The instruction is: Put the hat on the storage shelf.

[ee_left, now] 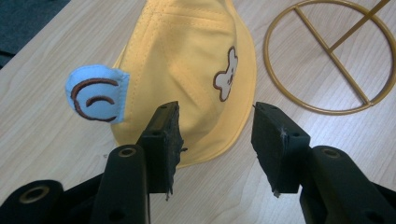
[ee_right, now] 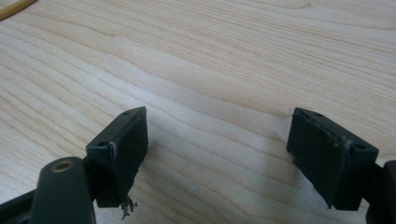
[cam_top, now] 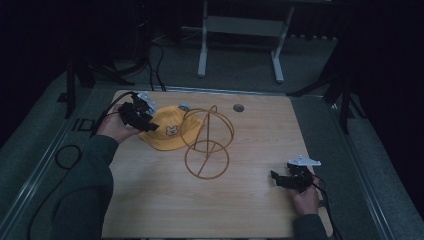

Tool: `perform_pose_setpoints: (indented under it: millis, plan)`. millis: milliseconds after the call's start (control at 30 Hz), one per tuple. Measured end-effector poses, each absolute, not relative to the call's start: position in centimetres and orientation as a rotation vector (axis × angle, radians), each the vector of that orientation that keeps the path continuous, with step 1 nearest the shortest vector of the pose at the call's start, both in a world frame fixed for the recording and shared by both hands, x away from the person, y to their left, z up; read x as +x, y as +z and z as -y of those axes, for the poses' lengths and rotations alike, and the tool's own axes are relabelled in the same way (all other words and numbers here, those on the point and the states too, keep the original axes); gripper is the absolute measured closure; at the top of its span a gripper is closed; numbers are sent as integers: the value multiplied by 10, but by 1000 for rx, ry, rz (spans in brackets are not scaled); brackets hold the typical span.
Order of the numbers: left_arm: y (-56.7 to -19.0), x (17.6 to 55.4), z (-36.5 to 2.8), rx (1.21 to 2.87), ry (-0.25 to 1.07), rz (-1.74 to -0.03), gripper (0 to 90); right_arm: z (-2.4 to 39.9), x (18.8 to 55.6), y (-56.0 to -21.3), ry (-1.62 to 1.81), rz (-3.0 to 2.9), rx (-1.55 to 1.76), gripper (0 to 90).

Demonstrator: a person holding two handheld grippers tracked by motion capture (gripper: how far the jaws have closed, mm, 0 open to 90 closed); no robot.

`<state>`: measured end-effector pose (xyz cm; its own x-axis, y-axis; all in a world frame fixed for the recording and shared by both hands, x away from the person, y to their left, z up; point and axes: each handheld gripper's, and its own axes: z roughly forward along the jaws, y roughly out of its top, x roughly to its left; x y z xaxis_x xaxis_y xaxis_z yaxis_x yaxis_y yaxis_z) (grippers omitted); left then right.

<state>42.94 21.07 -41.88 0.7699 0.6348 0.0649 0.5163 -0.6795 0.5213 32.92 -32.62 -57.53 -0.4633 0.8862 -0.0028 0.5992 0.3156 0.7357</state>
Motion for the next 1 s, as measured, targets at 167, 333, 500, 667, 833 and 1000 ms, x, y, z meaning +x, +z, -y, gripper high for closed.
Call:
perform_pose_setpoints:
  millis: [167, 333, 500, 667, 833, 1000]
  plan:
    - [-420, 433, -208, 2492, 316, -861, 543, 326, 329, -575, 954, -2180, 1319, 204]
    - [-419, 437, -204, 2492, 317, -860, 544, 326, 329, -575, 954, -2180, 1318, 203]
    - [-419, 442, -201, 2494, 324, -854, 543, 326, 329, -575, 954, -2180, 1318, 203]
    - [-418, 447, -199, 2502, 339, -857, 526, 326, 329, -575, 955, -2180, 1318, 203]
    - [-416, 451, -197, 2503, 352, -856, 515, 326, 329, -575, 955, -2181, 1318, 202]
    - [-414, 455, -194, 2504, 371, -856, 510, 326, 329, -575, 955, -2181, 1318, 203]
